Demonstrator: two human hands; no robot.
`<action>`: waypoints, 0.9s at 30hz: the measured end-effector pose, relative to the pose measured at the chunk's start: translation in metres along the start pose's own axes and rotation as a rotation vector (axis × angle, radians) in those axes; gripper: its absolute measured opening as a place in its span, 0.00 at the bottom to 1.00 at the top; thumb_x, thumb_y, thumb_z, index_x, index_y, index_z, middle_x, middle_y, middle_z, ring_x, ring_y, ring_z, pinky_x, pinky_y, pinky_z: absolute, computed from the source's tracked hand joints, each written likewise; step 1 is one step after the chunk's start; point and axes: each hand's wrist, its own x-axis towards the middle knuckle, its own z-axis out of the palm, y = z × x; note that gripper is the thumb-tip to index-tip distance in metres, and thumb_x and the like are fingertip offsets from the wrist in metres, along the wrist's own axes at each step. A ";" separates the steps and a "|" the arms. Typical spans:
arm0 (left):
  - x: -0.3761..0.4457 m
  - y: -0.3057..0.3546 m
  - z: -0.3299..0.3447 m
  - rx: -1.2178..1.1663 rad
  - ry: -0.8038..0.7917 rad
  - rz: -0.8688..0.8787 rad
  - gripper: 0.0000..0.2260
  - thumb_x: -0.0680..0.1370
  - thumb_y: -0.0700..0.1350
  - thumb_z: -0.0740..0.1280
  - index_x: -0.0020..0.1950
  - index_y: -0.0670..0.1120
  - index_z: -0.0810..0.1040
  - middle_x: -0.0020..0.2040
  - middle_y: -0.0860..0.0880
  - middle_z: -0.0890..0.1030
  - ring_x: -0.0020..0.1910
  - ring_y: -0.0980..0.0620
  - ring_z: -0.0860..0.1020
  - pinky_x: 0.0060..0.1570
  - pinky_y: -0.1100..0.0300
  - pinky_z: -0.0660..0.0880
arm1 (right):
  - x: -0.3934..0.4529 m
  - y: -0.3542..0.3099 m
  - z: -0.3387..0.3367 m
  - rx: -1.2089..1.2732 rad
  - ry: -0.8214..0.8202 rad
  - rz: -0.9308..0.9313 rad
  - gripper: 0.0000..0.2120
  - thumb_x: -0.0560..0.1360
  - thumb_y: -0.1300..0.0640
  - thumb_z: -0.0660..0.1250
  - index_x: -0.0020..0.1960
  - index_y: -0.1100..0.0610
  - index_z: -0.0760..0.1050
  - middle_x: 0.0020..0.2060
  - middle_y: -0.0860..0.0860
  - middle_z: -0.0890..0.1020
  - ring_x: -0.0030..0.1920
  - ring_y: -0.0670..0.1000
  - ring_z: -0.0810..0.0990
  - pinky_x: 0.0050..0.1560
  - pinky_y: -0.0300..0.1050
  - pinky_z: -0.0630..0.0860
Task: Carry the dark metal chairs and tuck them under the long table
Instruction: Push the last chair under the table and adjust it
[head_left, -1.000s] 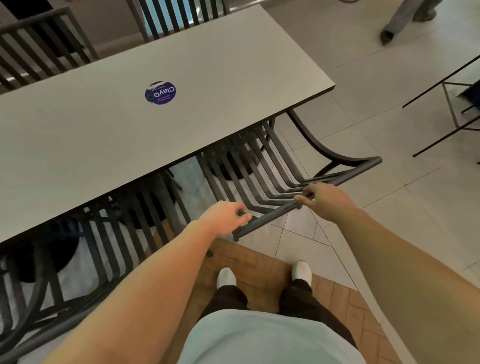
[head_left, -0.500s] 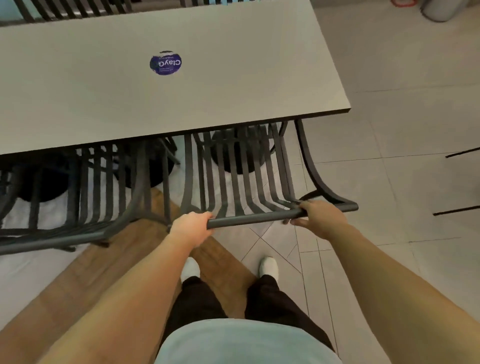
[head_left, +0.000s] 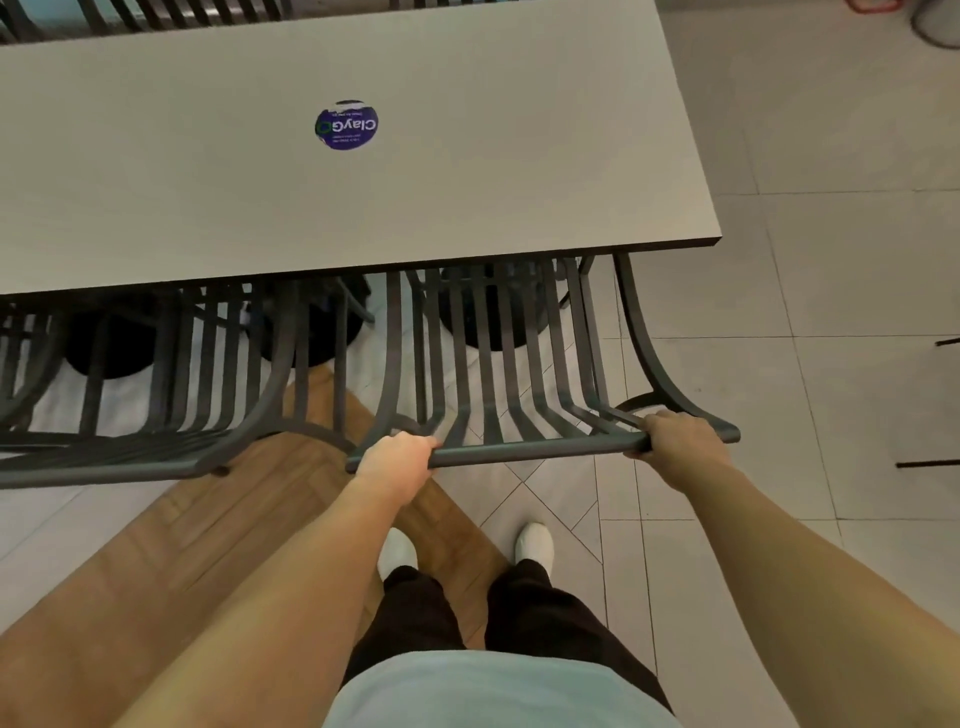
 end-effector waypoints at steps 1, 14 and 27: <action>0.002 0.000 -0.001 -0.005 0.006 0.003 0.22 0.85 0.42 0.64 0.78 0.58 0.70 0.61 0.47 0.82 0.56 0.45 0.83 0.59 0.48 0.81 | 0.004 0.000 0.000 -0.011 0.001 0.006 0.20 0.79 0.42 0.69 0.66 0.52 0.77 0.55 0.50 0.80 0.53 0.52 0.80 0.60 0.49 0.78; 0.008 -0.014 -0.014 0.024 0.026 0.026 0.24 0.86 0.47 0.63 0.80 0.63 0.65 0.64 0.48 0.80 0.55 0.47 0.82 0.57 0.50 0.82 | 0.024 -0.005 0.003 -0.029 -0.019 0.023 0.19 0.78 0.44 0.72 0.62 0.54 0.78 0.50 0.51 0.78 0.47 0.50 0.79 0.55 0.47 0.79; 0.005 -0.018 -0.025 0.021 -0.048 0.030 0.24 0.85 0.47 0.65 0.80 0.61 0.66 0.62 0.48 0.81 0.55 0.49 0.82 0.59 0.51 0.81 | 0.021 -0.013 0.013 -0.033 0.005 0.036 0.18 0.79 0.43 0.71 0.62 0.54 0.79 0.49 0.50 0.77 0.45 0.51 0.75 0.54 0.47 0.77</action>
